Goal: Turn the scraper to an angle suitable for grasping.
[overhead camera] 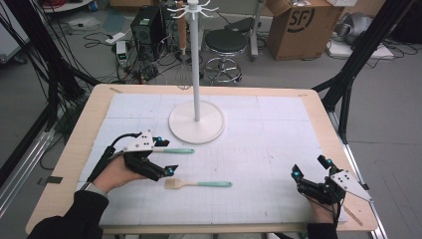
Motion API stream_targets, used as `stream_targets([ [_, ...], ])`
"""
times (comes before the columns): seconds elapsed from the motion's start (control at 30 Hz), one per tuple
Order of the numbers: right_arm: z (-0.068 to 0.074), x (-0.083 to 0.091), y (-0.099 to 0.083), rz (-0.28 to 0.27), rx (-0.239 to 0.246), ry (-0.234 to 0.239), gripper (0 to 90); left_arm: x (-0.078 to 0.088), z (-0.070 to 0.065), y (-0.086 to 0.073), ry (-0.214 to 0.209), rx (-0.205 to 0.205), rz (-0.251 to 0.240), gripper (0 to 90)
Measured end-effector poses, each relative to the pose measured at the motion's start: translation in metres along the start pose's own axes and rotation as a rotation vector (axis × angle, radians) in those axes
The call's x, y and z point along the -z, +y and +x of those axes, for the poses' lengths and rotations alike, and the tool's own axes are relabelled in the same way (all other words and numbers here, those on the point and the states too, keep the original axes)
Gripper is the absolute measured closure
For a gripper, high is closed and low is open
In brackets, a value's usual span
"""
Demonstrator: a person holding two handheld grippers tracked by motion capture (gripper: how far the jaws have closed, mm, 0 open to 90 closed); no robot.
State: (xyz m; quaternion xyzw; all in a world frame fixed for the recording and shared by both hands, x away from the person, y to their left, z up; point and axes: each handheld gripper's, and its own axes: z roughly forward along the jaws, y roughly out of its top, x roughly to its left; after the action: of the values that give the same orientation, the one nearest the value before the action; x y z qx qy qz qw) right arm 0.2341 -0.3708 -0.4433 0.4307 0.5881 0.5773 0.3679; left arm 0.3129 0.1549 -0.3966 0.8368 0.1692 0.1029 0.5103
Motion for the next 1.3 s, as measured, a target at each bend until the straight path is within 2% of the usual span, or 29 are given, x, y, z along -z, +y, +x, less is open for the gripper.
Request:
stream_targets([
  [0.1,0.000,0.000,0.000,-0.002,-0.006,0.000,0.5,-0.006,-0.004,-0.001,-0.019,0.006,0.027,12.4],
  [0.37,0.000,0.000,0.000,0.000,-0.010,0.002,0.5,-0.025,-0.010,-0.002,-0.069,-0.023,0.113,15.4],
  [0.63,-0.001,-0.001,0.000,-0.006,-0.004,0.001,0.4,-0.044,-0.017,0.008,-0.115,-0.104,0.203,30.8],
  [0.83,-0.001,0.000,0.000,-0.006,-0.006,0.006,0.4,-0.057,-0.020,0.011,-0.150,-0.153,0.307,37.4],
  [0.87,-0.001,0.000,0.000,-0.006,-0.006,0.006,0.5,-0.058,-0.021,0.011,-0.154,-0.150,0.316,38.1],
  [0.97,-0.002,0.000,0.000,-0.008,-0.007,0.009,0.4,-0.061,-0.021,0.011,-0.156,-0.161,0.329,38.8],
  [1.1,-0.003,0.002,0.000,-0.013,-0.013,0.006,0.5,-0.057,-0.014,0.010,-0.140,-0.141,0.319,41.4],
  [1.2,-0.004,0.002,0.000,-0.012,-0.015,0.006,0.5,-0.054,-0.009,0.009,-0.144,-0.132,0.321,42.1],
  [1.3,-0.004,0.002,-0.001,-0.013,-0.016,0.005,0.4,-0.050,-0.003,0.008,-0.116,-0.137,0.338,42.0],
])
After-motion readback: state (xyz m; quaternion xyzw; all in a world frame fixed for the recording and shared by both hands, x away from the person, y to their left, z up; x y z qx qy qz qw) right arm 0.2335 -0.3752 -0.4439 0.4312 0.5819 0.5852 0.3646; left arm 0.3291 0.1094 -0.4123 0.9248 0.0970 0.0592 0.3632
